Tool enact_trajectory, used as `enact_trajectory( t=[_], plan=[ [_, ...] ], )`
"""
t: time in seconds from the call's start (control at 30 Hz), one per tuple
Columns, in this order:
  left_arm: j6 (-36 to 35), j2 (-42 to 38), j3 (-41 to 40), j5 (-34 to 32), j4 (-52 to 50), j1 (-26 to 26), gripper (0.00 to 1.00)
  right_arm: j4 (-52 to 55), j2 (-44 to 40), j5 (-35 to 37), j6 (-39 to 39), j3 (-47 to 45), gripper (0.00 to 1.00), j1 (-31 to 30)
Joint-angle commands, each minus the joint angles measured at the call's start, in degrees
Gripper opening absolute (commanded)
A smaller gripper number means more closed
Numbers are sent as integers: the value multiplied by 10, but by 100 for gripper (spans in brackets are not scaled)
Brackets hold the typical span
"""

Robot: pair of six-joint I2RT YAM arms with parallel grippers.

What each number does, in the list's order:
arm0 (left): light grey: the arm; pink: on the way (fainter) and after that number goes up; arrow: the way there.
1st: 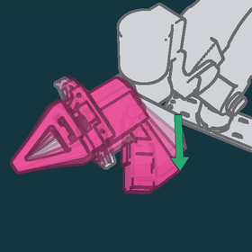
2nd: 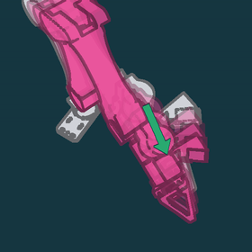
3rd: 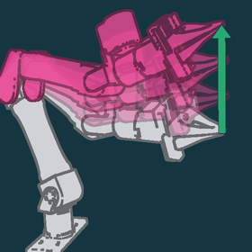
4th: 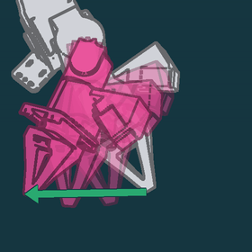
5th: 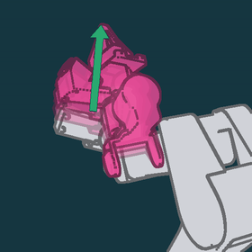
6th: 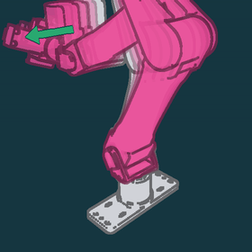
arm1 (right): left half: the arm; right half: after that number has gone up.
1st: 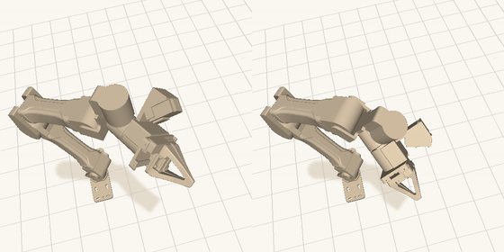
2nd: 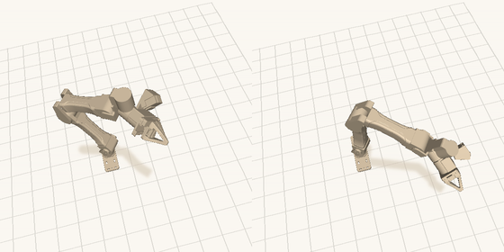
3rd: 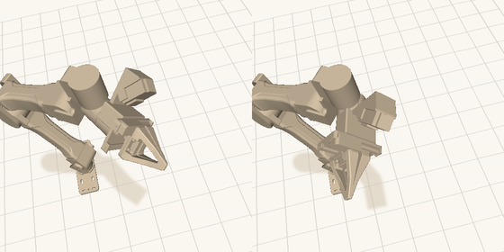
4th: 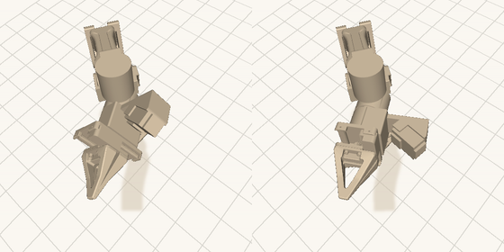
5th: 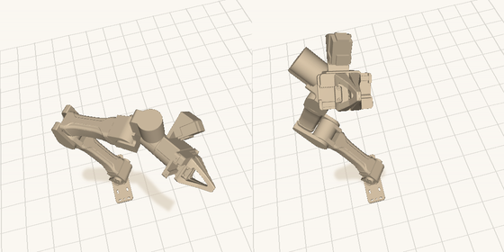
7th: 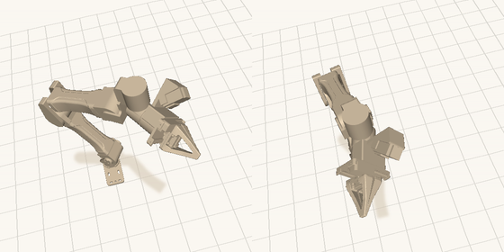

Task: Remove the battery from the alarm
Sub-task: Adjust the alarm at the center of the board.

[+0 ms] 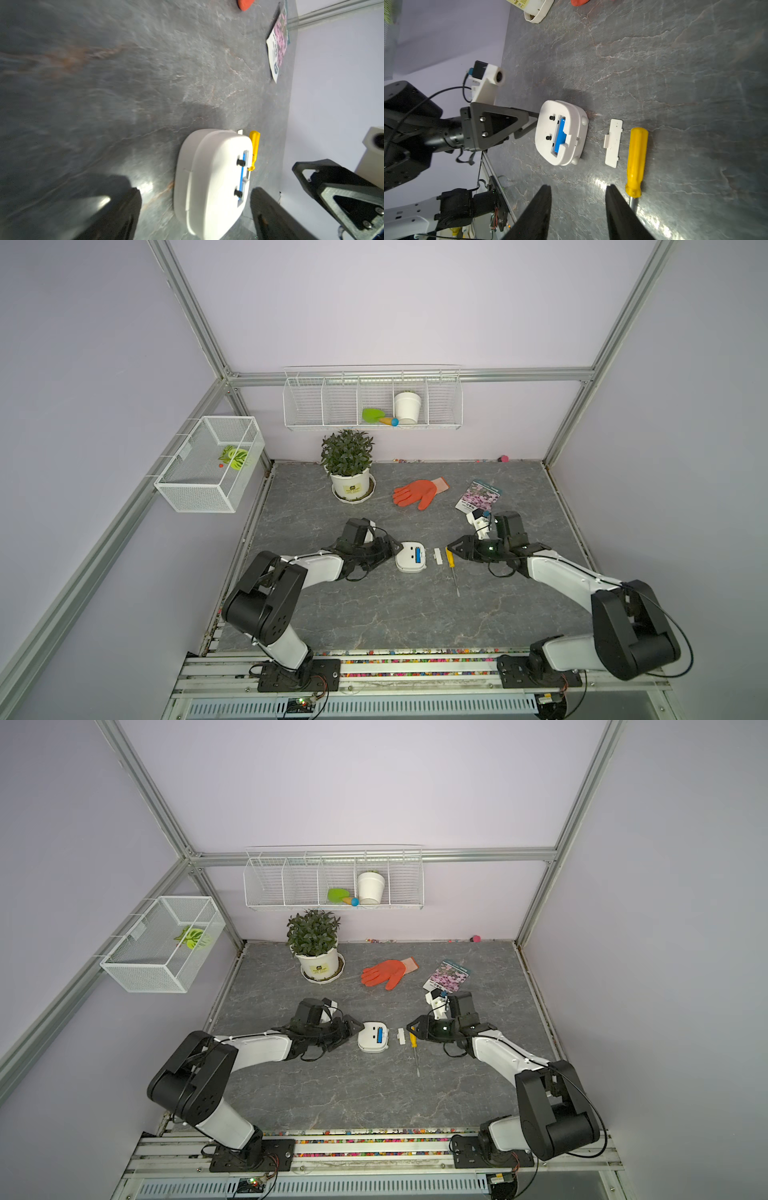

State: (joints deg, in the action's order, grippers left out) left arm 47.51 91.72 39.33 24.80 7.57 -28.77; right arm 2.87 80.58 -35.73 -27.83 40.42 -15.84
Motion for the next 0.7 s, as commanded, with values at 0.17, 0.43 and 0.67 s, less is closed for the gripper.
enact_trajectory(
  t=[0.17, 0.43, 0.67],
  plan=[
    [-35, -121, -58, 33, -53, 4, 66, 71, 100, 20, 120, 114, 50, -50],
    [48, -89, -93, 49, 62, -79, 32, 77, 254, -19, 138, 265, 55, -103],
    [61, -13, -78, 28, 99, -83, 16, 96, 338, -28, 146, 340, 57, -120]
  ],
)
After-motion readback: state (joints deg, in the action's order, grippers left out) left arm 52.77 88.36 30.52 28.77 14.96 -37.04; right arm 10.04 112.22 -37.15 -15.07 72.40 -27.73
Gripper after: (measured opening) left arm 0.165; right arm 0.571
